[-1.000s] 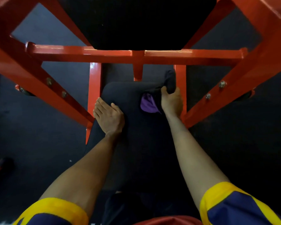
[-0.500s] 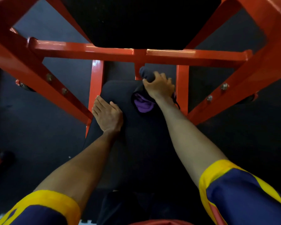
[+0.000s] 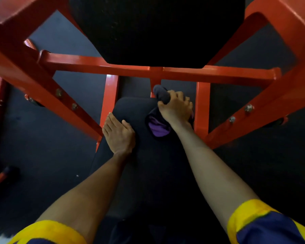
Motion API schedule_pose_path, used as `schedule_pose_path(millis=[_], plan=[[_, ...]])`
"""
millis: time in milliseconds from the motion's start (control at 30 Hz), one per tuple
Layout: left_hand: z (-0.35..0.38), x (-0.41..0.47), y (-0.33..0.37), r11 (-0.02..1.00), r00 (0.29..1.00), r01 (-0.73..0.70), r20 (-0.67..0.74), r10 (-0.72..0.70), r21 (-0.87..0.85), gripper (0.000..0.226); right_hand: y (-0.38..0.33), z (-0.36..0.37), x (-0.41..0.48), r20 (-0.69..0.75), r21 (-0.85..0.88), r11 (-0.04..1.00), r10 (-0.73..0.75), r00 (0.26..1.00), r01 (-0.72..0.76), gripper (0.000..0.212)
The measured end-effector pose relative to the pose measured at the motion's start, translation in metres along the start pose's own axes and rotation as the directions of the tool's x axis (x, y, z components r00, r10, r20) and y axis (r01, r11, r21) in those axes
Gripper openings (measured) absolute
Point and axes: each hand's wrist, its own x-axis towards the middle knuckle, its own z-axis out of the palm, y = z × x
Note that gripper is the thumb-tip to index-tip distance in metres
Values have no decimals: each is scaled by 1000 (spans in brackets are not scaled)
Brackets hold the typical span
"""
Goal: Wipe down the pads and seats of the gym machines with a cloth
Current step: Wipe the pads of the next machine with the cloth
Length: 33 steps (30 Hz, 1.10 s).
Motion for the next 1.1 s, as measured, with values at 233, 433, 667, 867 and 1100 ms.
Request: schedule_pose_path(millis=[233, 433, 667, 867, 1100], plan=[[-1, 3, -7, 1000, 1000, 19, -15, -19, 10, 69, -17, 27, -42, 42, -43, 844, -534, 845, 535, 69], [-3, 0, -1, 1000, 999, 29, -14, -29, 0, 67, 20, 4, -7, 15, -125, 857, -502, 865, 499, 59], [-2, 1, -6, 1000, 999, 22, -24, -22, -6, 70, -51, 12, 2, 72, -60, 932, -353, 933, 357, 56], [-3, 1, -5, 1000, 1000, 19, -8, -19, -5, 71, 28, -13, -15, -72, 208, 978, -20, 997, 34, 51], [0, 1, -4, 1000, 1000, 0, -29, 1, 22, 67, 37, -16, -25, 108, 395, 882, 234, 966, -258, 60]])
